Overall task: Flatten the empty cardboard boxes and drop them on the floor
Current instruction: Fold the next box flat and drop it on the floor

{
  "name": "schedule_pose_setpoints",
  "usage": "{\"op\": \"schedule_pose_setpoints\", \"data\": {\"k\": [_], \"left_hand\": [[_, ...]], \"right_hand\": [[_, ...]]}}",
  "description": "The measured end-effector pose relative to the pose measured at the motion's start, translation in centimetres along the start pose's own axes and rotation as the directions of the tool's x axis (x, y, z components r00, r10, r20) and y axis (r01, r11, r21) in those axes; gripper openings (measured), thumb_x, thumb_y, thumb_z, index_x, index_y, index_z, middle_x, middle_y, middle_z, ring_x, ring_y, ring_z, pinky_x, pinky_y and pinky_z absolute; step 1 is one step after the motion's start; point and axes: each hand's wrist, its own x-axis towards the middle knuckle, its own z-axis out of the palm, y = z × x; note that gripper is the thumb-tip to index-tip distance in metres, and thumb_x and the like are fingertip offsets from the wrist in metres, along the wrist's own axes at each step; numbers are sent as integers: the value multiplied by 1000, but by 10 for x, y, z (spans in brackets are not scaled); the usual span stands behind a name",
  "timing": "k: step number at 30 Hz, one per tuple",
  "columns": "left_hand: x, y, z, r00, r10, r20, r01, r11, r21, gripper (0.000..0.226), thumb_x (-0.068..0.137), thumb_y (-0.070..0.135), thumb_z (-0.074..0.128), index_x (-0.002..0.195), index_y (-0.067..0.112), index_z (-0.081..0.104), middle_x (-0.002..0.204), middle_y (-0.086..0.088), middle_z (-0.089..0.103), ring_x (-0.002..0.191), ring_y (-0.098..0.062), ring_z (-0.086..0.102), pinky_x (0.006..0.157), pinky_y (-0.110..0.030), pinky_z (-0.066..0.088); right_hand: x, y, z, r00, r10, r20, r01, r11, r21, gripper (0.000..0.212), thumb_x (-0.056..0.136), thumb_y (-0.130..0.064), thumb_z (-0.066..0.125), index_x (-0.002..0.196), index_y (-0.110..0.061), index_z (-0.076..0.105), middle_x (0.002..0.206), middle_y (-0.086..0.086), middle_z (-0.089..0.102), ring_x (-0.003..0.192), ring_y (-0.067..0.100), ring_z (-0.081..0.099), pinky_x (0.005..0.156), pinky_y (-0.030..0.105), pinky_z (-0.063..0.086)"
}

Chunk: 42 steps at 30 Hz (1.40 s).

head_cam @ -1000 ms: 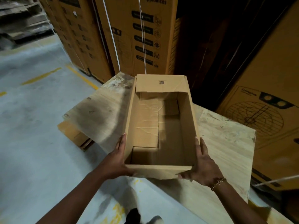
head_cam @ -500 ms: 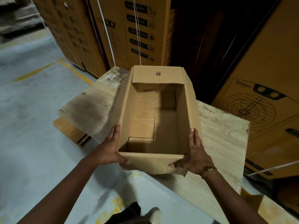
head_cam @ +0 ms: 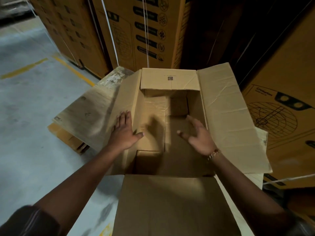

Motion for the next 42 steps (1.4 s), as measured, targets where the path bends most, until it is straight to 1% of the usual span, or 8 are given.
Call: {"op": "schedule_pose_setpoints", "data": {"k": [3,5,11,18,23,31,37,42], "left_hand": [[42,12,-8,999,-6,-37,6,1000,-1,111,83,62,63,157,20,-10,166,-5,-8,152,-29,1,120,-52,18],[67,18,-14,999,-16,-41,15,1000,-13,110,83,59,64,157,20,-7,166,-7,-5,152,-30,5,118,-53,22],[96,27,-16,993,-96,-68,87,989,-119,88,91,31,59,158,21,2,164,-7,18,139,-33,39,106,-43,38],[96,20,-14,991,-82,-108,62,982,-176,84,91,21,56,158,22,6,161,-5,27,131,-33,48,101,-39,41],[95,19,-15,991,-74,-111,54,983,-174,83,91,22,55,158,23,5,161,-4,25,129,-33,49,100,-41,42],[100,14,-8,991,-52,-126,36,991,-132,84,91,24,57,157,25,5,153,-11,39,122,-38,53,98,-48,45],[101,19,-7,988,-42,-146,33,997,-63,86,86,24,58,155,25,7,140,-14,52,113,-39,58,90,-48,50],[100,18,-7,985,-32,-168,25,999,-43,84,87,26,56,156,21,8,134,-17,56,108,-40,60,88,-49,52]], "right_hand": [[53,-16,19,947,255,197,-321,705,632,68,79,-39,72,139,-17,47,141,3,54,120,17,54,100,38,44],[82,-17,30,894,352,277,-427,484,764,45,90,-34,63,129,-15,50,142,12,52,118,25,53,98,42,43],[135,-13,46,886,398,239,-318,146,937,73,86,-50,60,145,-12,39,130,9,63,121,31,59,92,43,45],[191,-49,3,956,193,-223,84,545,834,38,76,-45,64,110,-30,59,111,-7,64,107,13,61,92,40,48],[242,-66,-15,869,-252,-425,334,934,129,83,87,-45,64,154,-23,21,155,-2,35,138,19,41,112,37,37],[304,-24,-29,981,-166,-100,59,749,-660,81,85,-43,63,154,-27,23,164,-6,13,147,34,17,115,60,22],[320,-26,-42,990,-110,-83,-9,554,-832,73,85,-43,65,148,-31,30,158,-2,25,140,40,26,109,74,13],[337,-25,-48,996,-14,-84,-58,606,-793,69,81,-45,71,140,-37,35,147,8,35,134,46,35,105,77,17]]}}
